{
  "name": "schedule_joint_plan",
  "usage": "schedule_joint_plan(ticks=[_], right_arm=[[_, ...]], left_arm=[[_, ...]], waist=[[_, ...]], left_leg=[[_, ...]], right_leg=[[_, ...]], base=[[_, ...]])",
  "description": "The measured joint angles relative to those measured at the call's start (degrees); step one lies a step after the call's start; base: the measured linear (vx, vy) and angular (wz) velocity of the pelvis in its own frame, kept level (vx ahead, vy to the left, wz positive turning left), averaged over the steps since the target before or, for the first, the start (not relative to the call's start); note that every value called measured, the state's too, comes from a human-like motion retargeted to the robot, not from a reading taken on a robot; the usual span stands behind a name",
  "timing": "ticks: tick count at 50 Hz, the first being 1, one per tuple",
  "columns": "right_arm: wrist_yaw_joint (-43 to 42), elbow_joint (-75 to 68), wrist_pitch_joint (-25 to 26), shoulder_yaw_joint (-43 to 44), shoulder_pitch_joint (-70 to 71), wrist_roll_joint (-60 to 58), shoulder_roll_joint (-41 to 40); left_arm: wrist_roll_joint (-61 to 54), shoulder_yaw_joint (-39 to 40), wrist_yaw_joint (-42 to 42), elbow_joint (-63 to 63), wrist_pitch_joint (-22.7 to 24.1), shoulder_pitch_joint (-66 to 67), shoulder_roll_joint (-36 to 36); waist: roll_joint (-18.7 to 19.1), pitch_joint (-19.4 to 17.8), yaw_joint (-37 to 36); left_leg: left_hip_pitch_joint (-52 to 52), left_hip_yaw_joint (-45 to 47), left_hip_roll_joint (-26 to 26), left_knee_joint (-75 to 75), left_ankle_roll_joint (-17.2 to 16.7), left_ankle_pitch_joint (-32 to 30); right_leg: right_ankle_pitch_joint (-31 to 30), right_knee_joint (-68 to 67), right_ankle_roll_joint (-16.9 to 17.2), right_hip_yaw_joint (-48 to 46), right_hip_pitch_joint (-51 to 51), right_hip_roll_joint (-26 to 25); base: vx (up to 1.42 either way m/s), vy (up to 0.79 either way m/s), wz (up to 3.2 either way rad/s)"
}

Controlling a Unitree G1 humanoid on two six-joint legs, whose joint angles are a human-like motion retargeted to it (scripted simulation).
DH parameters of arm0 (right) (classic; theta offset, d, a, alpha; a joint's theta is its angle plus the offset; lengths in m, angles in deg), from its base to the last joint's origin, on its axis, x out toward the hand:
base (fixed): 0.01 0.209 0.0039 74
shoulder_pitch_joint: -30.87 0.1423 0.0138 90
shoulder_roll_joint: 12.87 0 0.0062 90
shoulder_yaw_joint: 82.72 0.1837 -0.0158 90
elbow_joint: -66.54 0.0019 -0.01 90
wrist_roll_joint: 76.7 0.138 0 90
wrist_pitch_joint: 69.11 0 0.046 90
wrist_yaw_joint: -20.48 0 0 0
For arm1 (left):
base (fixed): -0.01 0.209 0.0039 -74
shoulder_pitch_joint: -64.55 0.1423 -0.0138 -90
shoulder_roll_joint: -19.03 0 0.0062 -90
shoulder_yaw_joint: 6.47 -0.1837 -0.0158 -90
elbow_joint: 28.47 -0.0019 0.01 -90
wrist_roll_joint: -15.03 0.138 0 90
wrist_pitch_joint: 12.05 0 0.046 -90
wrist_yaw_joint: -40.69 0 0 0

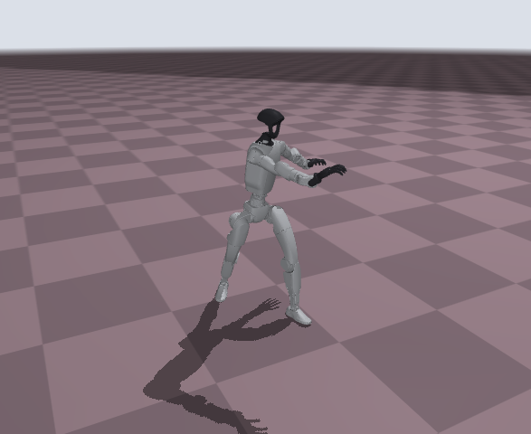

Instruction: Kungfu

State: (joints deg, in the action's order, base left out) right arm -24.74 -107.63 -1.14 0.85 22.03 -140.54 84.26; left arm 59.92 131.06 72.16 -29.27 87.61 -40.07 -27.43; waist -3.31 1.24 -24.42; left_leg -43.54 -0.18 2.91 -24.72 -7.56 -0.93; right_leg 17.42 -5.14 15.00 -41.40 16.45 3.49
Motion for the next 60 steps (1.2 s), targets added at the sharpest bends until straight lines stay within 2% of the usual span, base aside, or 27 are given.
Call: schedule_joint_plan(ticks=[4, 11, 15, 20, 25, 30, 33, 36, 41, 45, 50, 53, 57, 60], right_arm=[[3.89, 1.22, -3.15, -0.32, -0.9, 1.43, 0.42], [3.2, 5.51, -4.18, -2.71, -1.3, -3.53, 0.45], [3.93, 8.55, -5.95, -3.07, -1.82, -3.74, -0.5], [4.05, 11.38, -6.96, -4.76, -1.44, -5.38, -2.39], [4.57, 14.35, -7.69, -6.39, -1.03, -6.34, -4.95], [14.83, 23.67, -11.65, -11.86, -1.4, -8.01, -6.12], [18.51, 30.95, -9.81, -16.12, -1.3, -10.39, -5.66], [17.01, 37.88, -7.83, -18.91, -1.71, -14.39, -4.9], [14.12, 43.85, -9.53, -20.86, -4.34, -14.77, -5.0], [14.69, 46.63, -9.78, -21.1, -6.74, -16.0, -5.6], [18.1, 48.5, -10.43, -22.02, -10.22, -16.91, -6.23], [19.67, 48.15, -11.63, -22.75, -13.03, -18.37, -7.32], [21.39, 46.5, -12.27, -25.4, -17.26, -19.04, -8.68], [21.42, 44.97, -12.84, -27.98, -21.43, -17.93, -8.65]], left_arm=[[0.32, -1.36, 6.1, 5.21, 3.99, -3.74, -0.5], [-6.71, -12.73, 5.73, 26.24, 14.63, -15.45, -2.13], [-10.78, -23.44, -1.1, 42.34, 18.96, -23.33, -3.56], [-12.03, -39.36, -7.42, 58.06, 19.88, -35.33, -5.15], [-10.28, -56.92, -15.93, 62.4, 20.64, -48.33, -9.46], [-8.54, -66.82, -31.12, 66.7, 19.5, -53.54, -9.39], [-12.9, -69.64, -38.03, 71.97, 19.71, -52.94, -6.0], [-16.71, -70.68, -40.22, 78.83, 20.56, -50.97, -1.69], [-15.53, -69.46, -36.36, 89.28, 20.41, -46.17, 3.91], [-15.61, -68.34, -32.88, 93.49, 20.14, -41.46, 6.19], [-17.64, -66.41, -32.17, 95.98, 19.54, -34.17, 5.78], [-18.26, -65.72, -30.21, 97.17, 18.88, -28.68, 4.84], [-17.54, -64.26, -26.51, 97.16, 19.32, -18.68, 0.95], [-15.96, -65.24, -25.62, 94.38, 21.33, -13.05, -3.93]], waist=[[-0.36, -0.04, 0.23], [-0.42, 0.33, 2.18], [-0.36, 0.46, 3.37], [0.82, 0.66, 5.52], [2.0, 0.98, 8.14], [3.17, -0.07, 10.99], [3.63, -0.85, 12.37], [3.89, -1.47, 13.31], [4.79, -2.05, 15.72], [6.58, -2.27, 18.87], [9.09, -3.05, 26.03], [10.29, -3.15, 29.15], [11.41, -5.14, 32.25], [12.22, -6.26, 33.79]], left_leg=[[1.24, -0.2, 0.26, 1.5, -0.02, -0.82], [2.41, -0.44, 1.33, 2.12, -0.15, -0.28], [2.59, -0.74, 1.74, 1.54, 0.03, 0.18], [2.73, -1.01, 2.6, 0.75, -0.5, 0.79], [2.45, 0.67, 3.67, -0.69, 0.28, 2.65], [4.3, 5.34, 5.55, -1.54, 1.72, 5.38], [6.38, 8.28, 7.55, -0.94, 1.82, 6.82], [8.74, 11.44, 10.06, -0.03, 1.59, 8.06], [13.13, 17.79, 14.88, 2.1, 1.13, 9.25], [16.8, 23.04, 19.46, 4.49, 0.16, 8.82], [20.94, 26.32, 22.77, 8.49, -0.82, 6.27], [23.53, 28.42, 24.85, 10.38, -1.77, 4.37], [26.48, 26.1, 28.13, 11.32, -4.65, -1.73], [28.19, 19.46, 30.5, 12.54, -7.34, -5.89]], right_leg=[[-0.18, -0.22, 0.0, 0.0, 0.34, -0.29], [-0.8, -0.73, 0.0, 0.74, 0.4, -0.69], [-1.71, -0.97, 0.0, 1.34, 0.34, -0.58], [-3.5, -1.19, 0.0, 1.97, 0.14, -0.33], [-5.82, -1.16, 0.0, 2.57, -0.29, 0.09], [-8.18, -1.19, -0.01, 3.29, -0.77, 3.14], [-9.67, -1.13, -0.57, 4.55, -2.29, 5.52], [-11.37, -1.19, -1.21, 5.32, -4.65, 7.88], [-13.95, -1.66, -1.75, -0.11, -8.94, 11.1], [-14.5, -2.57, -5.98, -8.72, -11.87, 12.12], [-12.53, -8.21, -6.38, 3.31, -19.33, 11.39], [-10.32, -10.19, -8.12, 3.67, -21.95, 11.25], [-6.64, -15.38, -9.77, 10.78, -27.57, 9.0], [-4.29, -21.8, -12.12, 13.52, -34.16, 7.38]], base=[[-0.06, -0.08, 0.01], [-0.01, -0.01, -0.02], [0.0, -0.01, -0.22], [0.01, 0.08, -0.27], [0.03, 0.13, -0.25], [0.01, 0.15, -0.77], [-0.08, 0.05, -1.43], [-0.14, -0.04, -1.71], [-0.25, -0.06, -1.73], [-0.39, -0.14, -1.63], [-0.39, -0.21, -1.11], [-0.38, -0.31, -1.37], [-0.43, -0.44, -1.62], [-0.46, -0.45, -1.77]])
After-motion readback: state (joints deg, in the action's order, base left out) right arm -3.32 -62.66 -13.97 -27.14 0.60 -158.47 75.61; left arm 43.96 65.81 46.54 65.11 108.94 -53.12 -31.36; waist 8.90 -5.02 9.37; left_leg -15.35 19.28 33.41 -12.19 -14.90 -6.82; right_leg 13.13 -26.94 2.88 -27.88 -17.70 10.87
